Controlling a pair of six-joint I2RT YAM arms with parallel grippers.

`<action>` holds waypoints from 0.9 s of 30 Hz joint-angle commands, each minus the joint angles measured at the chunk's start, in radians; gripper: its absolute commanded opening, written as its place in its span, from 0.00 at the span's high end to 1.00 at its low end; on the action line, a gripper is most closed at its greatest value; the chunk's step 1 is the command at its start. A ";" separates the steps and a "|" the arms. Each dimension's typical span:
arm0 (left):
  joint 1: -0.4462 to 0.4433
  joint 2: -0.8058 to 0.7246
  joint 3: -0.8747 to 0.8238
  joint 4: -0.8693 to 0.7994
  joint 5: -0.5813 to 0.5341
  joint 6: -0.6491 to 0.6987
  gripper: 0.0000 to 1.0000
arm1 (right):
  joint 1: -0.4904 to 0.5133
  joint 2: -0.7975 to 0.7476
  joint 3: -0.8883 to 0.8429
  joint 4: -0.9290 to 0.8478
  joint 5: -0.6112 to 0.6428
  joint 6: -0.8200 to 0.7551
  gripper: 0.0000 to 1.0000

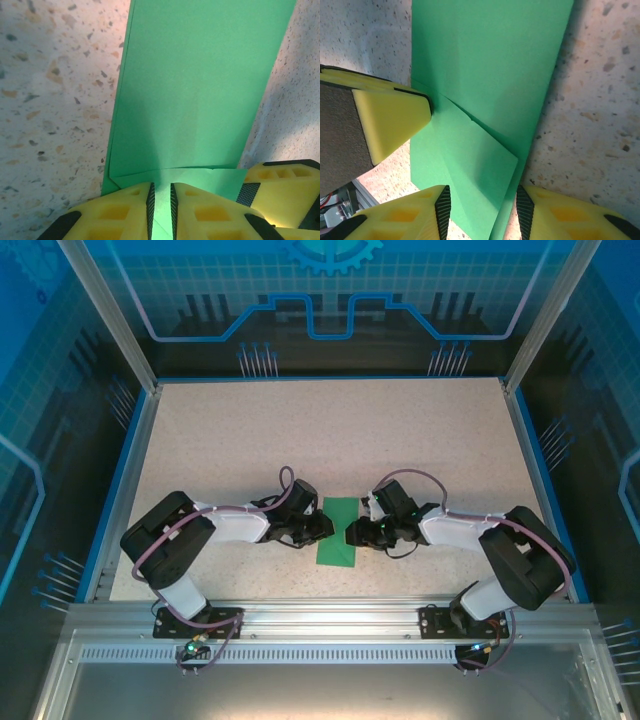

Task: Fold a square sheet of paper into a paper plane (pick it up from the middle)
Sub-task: Turn over the paper at the center of the table.

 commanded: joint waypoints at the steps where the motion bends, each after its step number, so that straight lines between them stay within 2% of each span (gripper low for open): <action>1: -0.001 0.014 0.012 -0.025 0.007 0.017 0.79 | 0.001 0.021 0.030 0.017 -0.017 0.015 0.57; 9: -0.001 0.012 0.010 -0.025 0.006 0.015 0.79 | 0.001 0.034 0.032 0.017 -0.009 0.027 0.56; 27: 0.001 -0.036 -0.006 -0.017 -0.010 -0.017 0.78 | -0.009 -0.001 -0.035 0.100 -0.084 -0.005 0.65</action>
